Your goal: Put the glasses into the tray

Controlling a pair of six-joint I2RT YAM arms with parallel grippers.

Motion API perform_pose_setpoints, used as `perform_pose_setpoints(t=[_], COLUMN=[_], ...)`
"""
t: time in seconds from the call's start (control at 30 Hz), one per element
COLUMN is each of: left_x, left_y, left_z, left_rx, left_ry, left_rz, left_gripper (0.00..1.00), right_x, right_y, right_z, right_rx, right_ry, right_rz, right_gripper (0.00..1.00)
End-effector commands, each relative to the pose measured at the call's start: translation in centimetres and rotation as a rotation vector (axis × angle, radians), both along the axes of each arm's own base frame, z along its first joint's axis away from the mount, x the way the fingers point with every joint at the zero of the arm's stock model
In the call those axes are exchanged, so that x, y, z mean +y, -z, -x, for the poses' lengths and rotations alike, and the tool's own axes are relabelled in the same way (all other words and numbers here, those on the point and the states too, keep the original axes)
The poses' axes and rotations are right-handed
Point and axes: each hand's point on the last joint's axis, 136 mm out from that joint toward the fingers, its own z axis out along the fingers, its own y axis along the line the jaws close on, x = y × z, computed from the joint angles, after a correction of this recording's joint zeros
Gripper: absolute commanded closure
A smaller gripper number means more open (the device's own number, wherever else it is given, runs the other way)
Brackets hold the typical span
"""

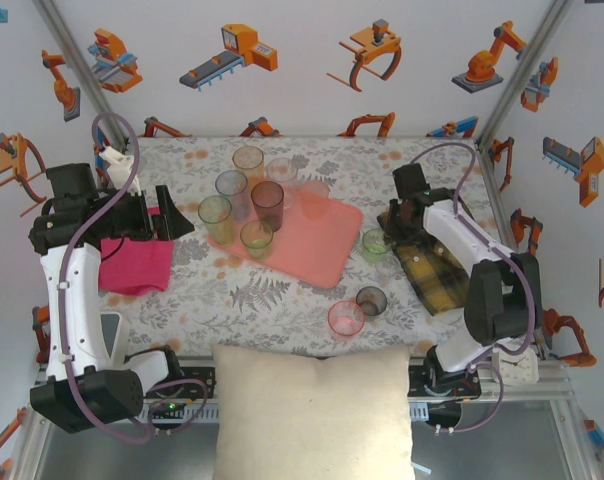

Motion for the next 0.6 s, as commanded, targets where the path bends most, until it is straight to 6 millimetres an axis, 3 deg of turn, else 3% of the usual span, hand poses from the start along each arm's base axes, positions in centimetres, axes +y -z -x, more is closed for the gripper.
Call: perform_pose_setpoints(t=[0.0, 0.57], left_x=[-0.1, 0.0], left_y=[-0.9, -0.9], left_z=[0.4, 0.5], left_rx=[-0.03, -0.032], left_ry=[0.005, 0.004], left_rz=[-0.008, -0.012], left_gripper=[0.03, 0.03], right_x=[-0.4, -0.9], right_y=[-0.6, 0.9], right_z=[-1.2, -1.9], right_rx=[-0.027, 0.005], right_ry=[-0.004, -0.015], right_rz=[0.026, 0.076], right_gripper=[0.69, 0.83])
